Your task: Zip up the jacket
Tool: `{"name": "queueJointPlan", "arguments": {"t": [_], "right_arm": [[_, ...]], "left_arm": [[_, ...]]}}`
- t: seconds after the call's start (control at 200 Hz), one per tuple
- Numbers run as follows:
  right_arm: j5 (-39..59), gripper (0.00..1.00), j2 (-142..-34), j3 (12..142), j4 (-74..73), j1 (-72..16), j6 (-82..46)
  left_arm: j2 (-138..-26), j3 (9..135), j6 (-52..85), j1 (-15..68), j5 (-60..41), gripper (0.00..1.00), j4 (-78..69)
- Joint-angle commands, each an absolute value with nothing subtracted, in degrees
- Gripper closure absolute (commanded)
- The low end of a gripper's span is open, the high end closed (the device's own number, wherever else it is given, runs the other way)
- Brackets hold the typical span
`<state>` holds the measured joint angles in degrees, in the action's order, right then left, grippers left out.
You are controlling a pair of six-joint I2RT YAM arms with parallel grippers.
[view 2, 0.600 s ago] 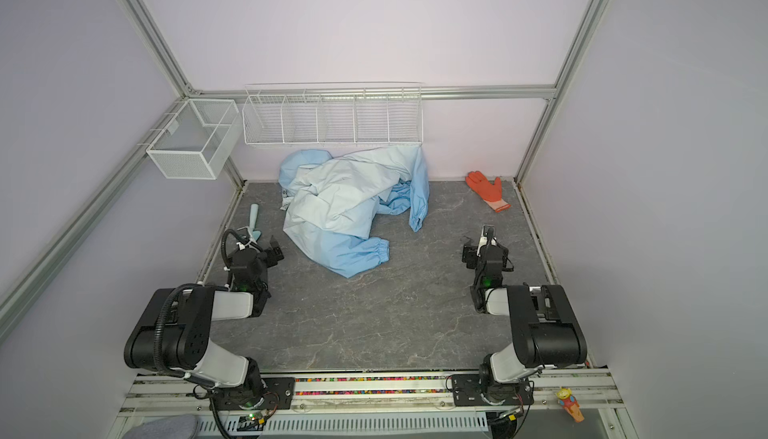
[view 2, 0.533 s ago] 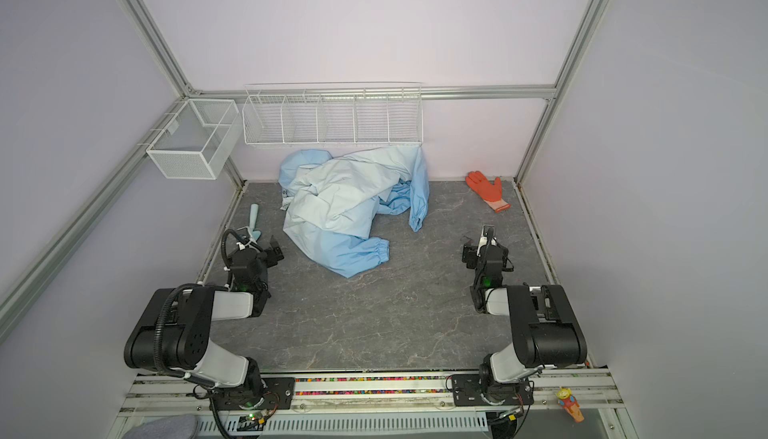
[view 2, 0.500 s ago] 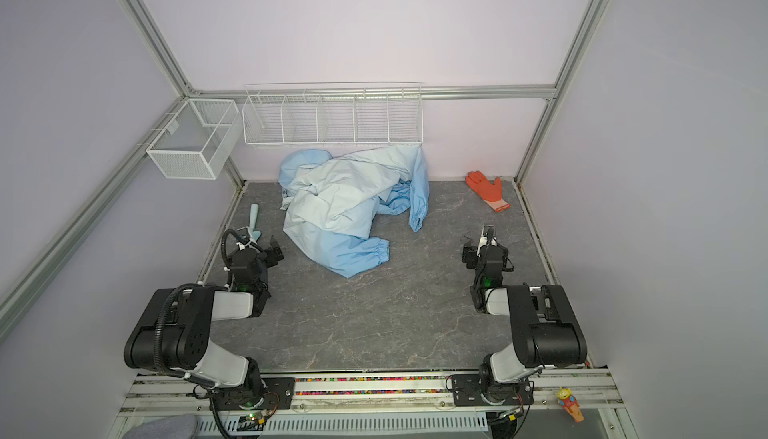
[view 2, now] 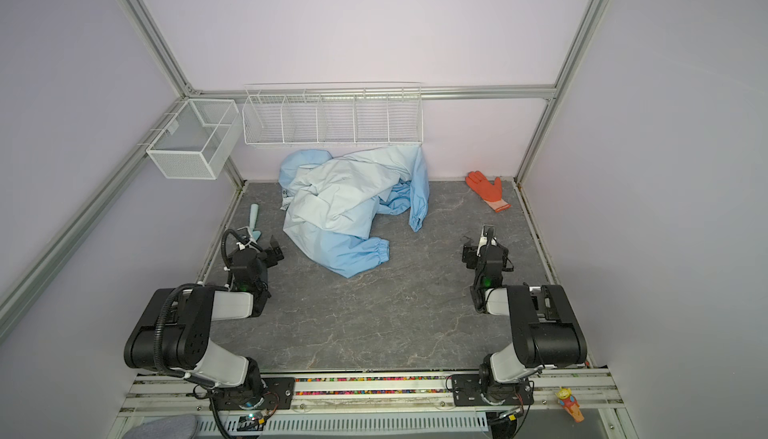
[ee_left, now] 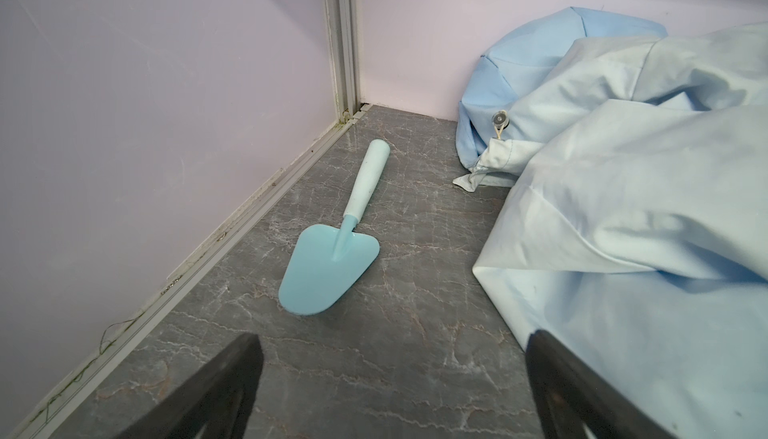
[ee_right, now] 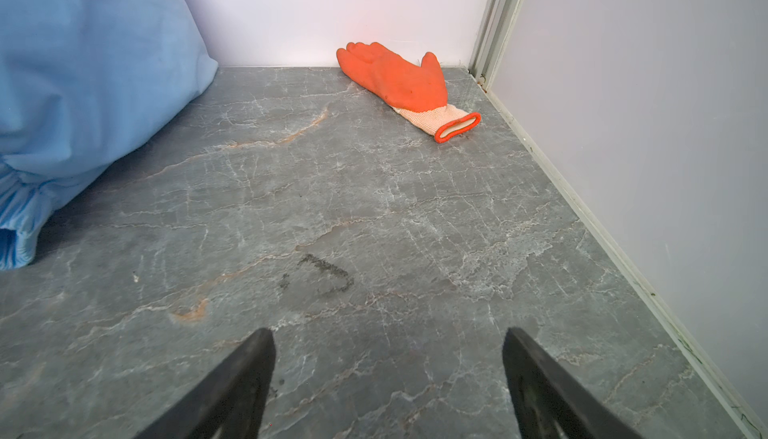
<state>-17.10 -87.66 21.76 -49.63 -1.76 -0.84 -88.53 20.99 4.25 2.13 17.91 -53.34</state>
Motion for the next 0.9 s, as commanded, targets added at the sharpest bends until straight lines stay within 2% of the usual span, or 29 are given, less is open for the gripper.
{"name": "queueJointPlan", "arguments": {"t": [0.0,0.82,0.895], "right_arm": [[-17.8,0.12,-87.5,21.1,-51.3,-2.1,-0.3],[-18.1,0.12,-87.3,20.8,-51.9,-2.1,-0.2],[-17.3,0.12,-84.9,21.6,-48.0,-2.0,-0.4]], "left_arm": [[-88.8,20.8,3.9,2.0,17.2,0.01,-54.9],[-88.7,20.8,3.6,2.0,17.1,0.01,-55.2],[-84.1,22.2,3.6,2.0,16.7,0.01,-48.3]]}}
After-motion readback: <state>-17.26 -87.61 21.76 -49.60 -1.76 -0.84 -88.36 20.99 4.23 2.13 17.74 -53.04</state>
